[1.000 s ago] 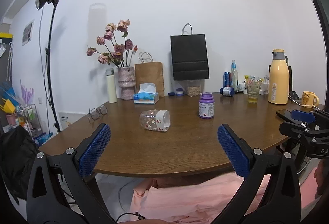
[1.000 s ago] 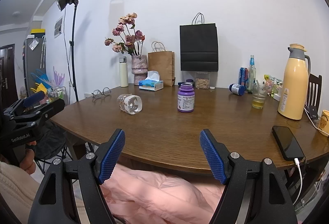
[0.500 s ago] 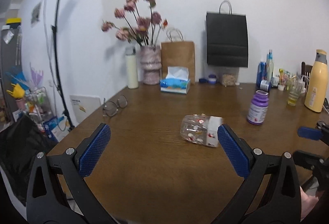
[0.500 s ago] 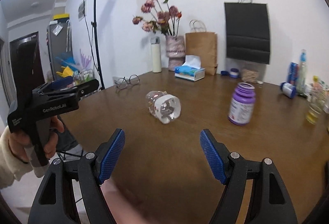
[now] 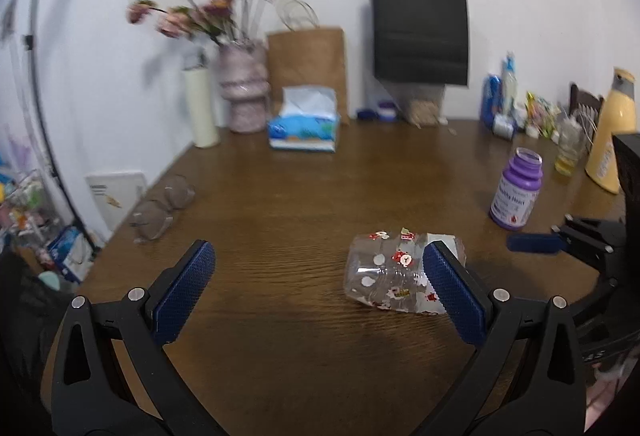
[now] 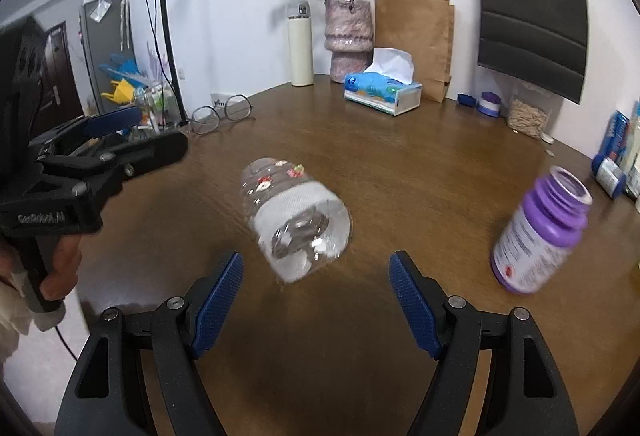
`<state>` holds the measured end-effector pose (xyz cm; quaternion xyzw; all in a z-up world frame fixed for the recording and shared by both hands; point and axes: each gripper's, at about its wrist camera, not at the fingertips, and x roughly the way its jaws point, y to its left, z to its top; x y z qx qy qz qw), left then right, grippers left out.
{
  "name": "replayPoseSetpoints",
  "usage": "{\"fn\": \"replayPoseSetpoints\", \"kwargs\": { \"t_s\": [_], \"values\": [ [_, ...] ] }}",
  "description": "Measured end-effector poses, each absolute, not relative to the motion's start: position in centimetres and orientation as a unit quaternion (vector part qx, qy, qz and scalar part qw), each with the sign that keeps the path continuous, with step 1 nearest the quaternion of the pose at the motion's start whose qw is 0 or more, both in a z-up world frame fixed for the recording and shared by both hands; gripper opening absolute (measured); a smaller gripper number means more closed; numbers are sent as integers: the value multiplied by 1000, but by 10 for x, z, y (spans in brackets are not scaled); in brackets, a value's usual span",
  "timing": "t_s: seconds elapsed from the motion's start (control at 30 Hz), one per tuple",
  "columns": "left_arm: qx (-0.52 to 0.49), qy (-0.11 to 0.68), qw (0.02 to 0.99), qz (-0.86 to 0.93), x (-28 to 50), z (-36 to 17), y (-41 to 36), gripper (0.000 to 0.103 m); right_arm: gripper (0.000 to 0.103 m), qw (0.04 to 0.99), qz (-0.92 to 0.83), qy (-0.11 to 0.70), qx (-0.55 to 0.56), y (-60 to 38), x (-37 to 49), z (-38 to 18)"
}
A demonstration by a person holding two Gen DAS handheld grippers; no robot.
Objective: Flip cup upright
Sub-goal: 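Move the left tool to the sideways clear Santa jar and close on it, then lift the clear jar with the left tool and rotate it upright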
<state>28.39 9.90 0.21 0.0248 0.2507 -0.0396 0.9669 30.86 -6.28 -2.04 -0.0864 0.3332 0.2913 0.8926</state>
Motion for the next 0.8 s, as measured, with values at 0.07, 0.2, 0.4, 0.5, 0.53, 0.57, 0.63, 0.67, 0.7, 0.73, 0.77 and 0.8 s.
{"fn": "replayPoseSetpoints", "kwargs": {
  "t_s": [0.07, 0.2, 0.4, 0.5, 0.53, 0.57, 0.63, 0.67, 0.7, 0.73, 0.77, 0.8],
  "values": [
    [28, 252, 966, -51, 299, 3, 99, 103, 80, 890, 289, 338, -97, -54, 319, -22],
    [12, 276, 959, -59, 343, 4, 104, 103, 80, 885, 292, 346, -110, -41, 335, -26],
    [1, 363, 926, -107, 400, -16, 97, 97, 80, 889, 271, 356, -97, -56, 348, -30],
    [-9, 397, 911, -110, 412, -26, 92, 79, 80, 901, 234, 355, -86, -70, 355, -28],
    [-13, 397, 912, -104, 413, -27, 92, 78, 80, 903, 225, 358, -76, -75, 358, -27],
    [-13, 400, 911, -101, 413, -28, 93, 78, 80, 905, 217, 361, -64, -81, 360, -27],
    [-12, 401, 911, -101, 407, -27, 94, 78, 80, 906, 206, 367, -45, -88, 359, -27],
    [-14, 400, 910, -110, 402, -25, 97, 78, 80, 907, 199, 369, -41, -90, 357, -27],
    [-17, 402, 908, -118, 397, -25, 99, 78, 80, 908, 196, 369, -36, -91, 353, -26],
    [-18, 407, 905, -125, 392, -24, 101, 79, 80, 908, 196, 368, -32, -92, 349, -26],
    [-19, 414, 901, -130, 388, -24, 102, 79, 80, 908, 198, 368, -26, -93, 343, -24],
    [-22, 425, 895, -136, 382, -26, 103, 80, 80, 910, 198, 365, -24, -94, 336, -23]
  ]
}}
